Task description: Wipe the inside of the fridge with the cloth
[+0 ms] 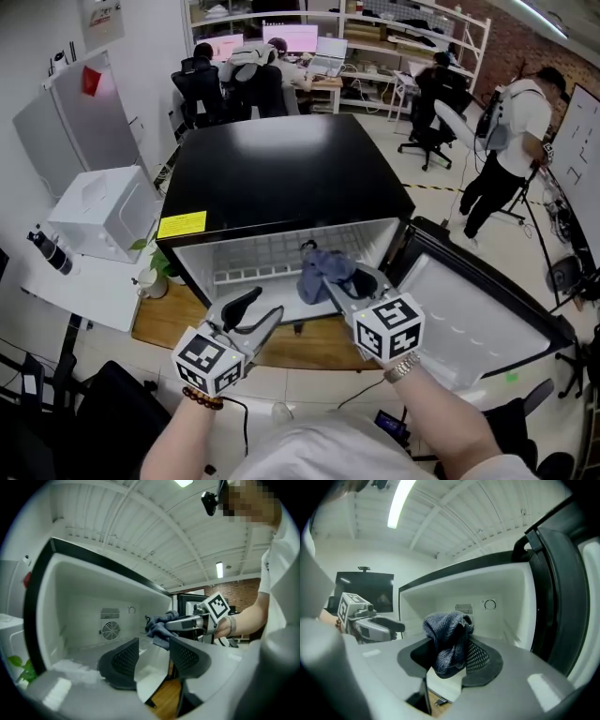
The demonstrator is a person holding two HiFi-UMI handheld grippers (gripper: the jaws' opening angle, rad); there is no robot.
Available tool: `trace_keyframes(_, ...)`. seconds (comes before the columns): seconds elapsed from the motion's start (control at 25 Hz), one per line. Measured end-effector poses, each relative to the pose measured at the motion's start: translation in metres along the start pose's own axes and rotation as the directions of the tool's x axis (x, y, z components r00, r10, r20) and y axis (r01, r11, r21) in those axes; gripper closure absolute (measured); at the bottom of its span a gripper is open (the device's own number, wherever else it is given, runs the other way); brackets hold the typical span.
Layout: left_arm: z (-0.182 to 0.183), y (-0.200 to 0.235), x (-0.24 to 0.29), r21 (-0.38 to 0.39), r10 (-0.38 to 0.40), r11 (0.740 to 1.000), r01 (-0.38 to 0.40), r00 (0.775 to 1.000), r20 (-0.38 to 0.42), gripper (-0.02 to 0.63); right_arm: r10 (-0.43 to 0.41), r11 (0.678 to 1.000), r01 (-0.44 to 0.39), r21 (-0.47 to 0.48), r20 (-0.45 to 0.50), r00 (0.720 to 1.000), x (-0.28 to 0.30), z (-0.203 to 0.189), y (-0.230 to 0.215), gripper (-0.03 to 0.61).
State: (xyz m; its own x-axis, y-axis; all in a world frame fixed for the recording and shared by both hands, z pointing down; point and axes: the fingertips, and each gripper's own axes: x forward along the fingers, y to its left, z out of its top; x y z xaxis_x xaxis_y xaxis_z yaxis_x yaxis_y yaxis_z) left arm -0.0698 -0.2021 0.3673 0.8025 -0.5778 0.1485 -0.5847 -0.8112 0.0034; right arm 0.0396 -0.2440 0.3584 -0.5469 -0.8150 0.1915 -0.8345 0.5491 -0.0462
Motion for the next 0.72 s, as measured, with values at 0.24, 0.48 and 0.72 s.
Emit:
trace_keyframes(0.24,0.028,-0.049,0.027,0.135,-0.185,0.974,0.182,0.983,0.006,0.351,0.215,0.977,-0.215,0.006,0.01,0.977,-0.031,0.009,0.023,0.43)
trace_keyframes(0.48,0.038,-0.088,0.04,0.143,-0.312,0.941,0.308,0.95,0.006,0.302,0.42,0.908,-0.42,0.015,0.005,0.908,-0.062,0.009,0.038,0.43)
trace_keyframes(0.72,0.037,-0.121,0.037,0.108,-0.428,0.899,0.425,0.904,-0.002,0.293,0.58,0.815,-0.58,0.022,-0.012,0.815,-0.089,0.002,0.05,0.43)
